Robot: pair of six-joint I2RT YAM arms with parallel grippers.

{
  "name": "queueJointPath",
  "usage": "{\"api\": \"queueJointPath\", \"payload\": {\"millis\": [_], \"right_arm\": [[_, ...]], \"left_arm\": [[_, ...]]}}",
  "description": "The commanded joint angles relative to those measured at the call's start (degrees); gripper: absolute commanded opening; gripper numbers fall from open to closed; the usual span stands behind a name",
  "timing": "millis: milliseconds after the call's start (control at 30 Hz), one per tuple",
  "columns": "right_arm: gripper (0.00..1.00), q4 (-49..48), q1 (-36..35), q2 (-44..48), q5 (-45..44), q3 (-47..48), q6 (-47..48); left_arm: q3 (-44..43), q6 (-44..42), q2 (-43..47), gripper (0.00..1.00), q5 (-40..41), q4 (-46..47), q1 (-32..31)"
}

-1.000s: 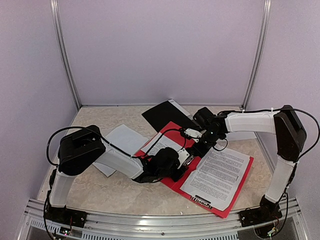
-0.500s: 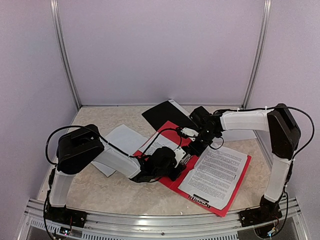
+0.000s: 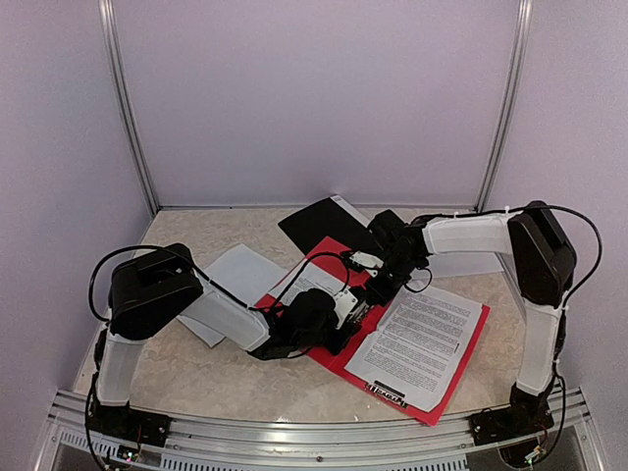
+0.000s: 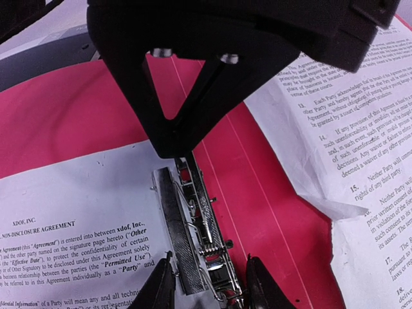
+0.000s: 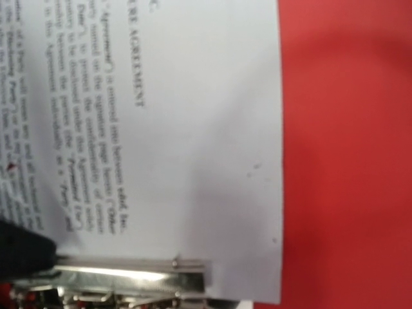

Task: Put the files into the folder
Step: Clamp the file and folder with some files.

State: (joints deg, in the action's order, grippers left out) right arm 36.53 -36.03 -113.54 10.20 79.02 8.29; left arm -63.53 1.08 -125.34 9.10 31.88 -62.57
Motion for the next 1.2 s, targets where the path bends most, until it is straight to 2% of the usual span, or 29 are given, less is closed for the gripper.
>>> {"api": "queueJointPath", "payload": {"millis": [0,433,767,1167], "right_arm": [[0.00,-1.2,1.1,-5.7,-2.1,-1.3,0.6],[0.00,-0.9,1.5,-8.7,-3.3,-2.7,0.9],[0.00,0.2,1.6,-4.8,-4.9,-5.6,0.3],[0.00,-1.9,1.6,-4.5,-5.7,-9.7,-1.1]], "left_arm": [[2.4,-0.6,-1.0,0.21,-5.1,-6.8,-0.5],[3.1,1.3,-0.5,0.20,-5.5,-7.0,1.0],[2.0,2.8,-0.6,0.20,-0.2,-10.2,1.8],[2.9,4.3,0.5,0.20,0.2,-10.1,2.7]]}}
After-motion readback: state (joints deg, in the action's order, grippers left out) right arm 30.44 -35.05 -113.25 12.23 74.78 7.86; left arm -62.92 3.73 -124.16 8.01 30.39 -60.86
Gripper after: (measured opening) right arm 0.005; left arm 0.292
